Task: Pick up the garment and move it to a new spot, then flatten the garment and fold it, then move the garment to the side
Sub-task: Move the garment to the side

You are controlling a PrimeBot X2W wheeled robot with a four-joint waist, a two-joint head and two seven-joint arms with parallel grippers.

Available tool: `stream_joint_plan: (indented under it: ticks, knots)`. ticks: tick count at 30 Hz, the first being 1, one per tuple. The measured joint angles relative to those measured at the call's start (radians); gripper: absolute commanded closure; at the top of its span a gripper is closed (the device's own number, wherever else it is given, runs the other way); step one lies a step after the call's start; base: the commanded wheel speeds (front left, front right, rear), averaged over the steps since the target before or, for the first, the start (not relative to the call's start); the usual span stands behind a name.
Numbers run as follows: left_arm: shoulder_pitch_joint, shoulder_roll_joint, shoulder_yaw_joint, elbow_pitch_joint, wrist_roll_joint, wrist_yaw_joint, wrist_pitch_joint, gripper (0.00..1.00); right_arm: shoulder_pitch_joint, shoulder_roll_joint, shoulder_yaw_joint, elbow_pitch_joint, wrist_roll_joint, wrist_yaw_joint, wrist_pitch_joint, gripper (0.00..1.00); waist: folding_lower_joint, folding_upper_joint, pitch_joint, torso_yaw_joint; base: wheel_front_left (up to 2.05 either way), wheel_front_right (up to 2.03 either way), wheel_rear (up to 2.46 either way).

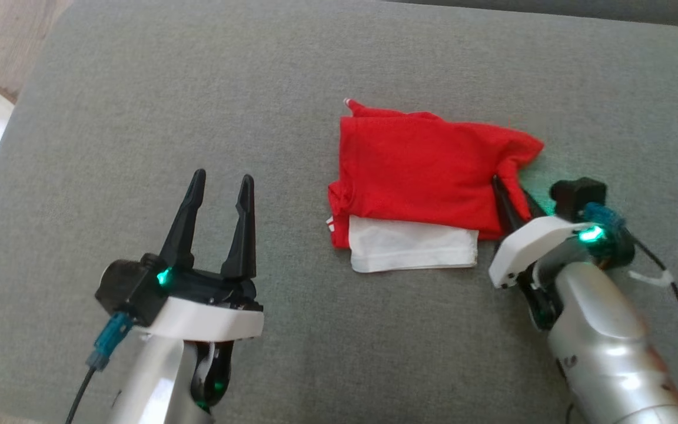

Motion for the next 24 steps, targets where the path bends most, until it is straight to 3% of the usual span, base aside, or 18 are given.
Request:
stream_joint_plan:
  ticks: [8, 16, 20, 24]
  knots:
    - [0.002, 0.000, -0.005, -0.003, 0.008, 0.000, 0.000, 0.00, -0.010, 0.007, 0.036, 0.023, -0.085, 0.000, -0.076, 1.00, 0.0000, 0.0000, -0.022, -0.067, 0.00, 0.00, 0.00]
    - [0.001, 0.000, -0.040, -0.019, 0.018, 0.000, 0.000, 0.00, -0.030, 0.002, 0.033, -0.065, -0.235, 0.000, -0.091, 1.00, 0.0000, 0.0000, -0.042, -0.196, 0.00, 0.00, 0.00]
    - [-0.009, 0.000, -0.074, -0.029, 0.019, 0.000, 0.000, 0.00, -0.053, -0.054, 0.052, -0.134, -0.261, 0.000, -0.087, 1.00, 0.0000, 0.0000, -0.039, -0.272, 0.00, 0.00, 0.00]
    - [-0.076, 0.000, -0.122, -0.040, 0.019, 0.000, 0.000, 0.00, -0.098, -0.186, 0.056, -0.216, -0.256, 0.000, -0.036, 1.00, 0.0000, 0.0000, -0.011, -0.354, 0.00, 0.00, 0.00]
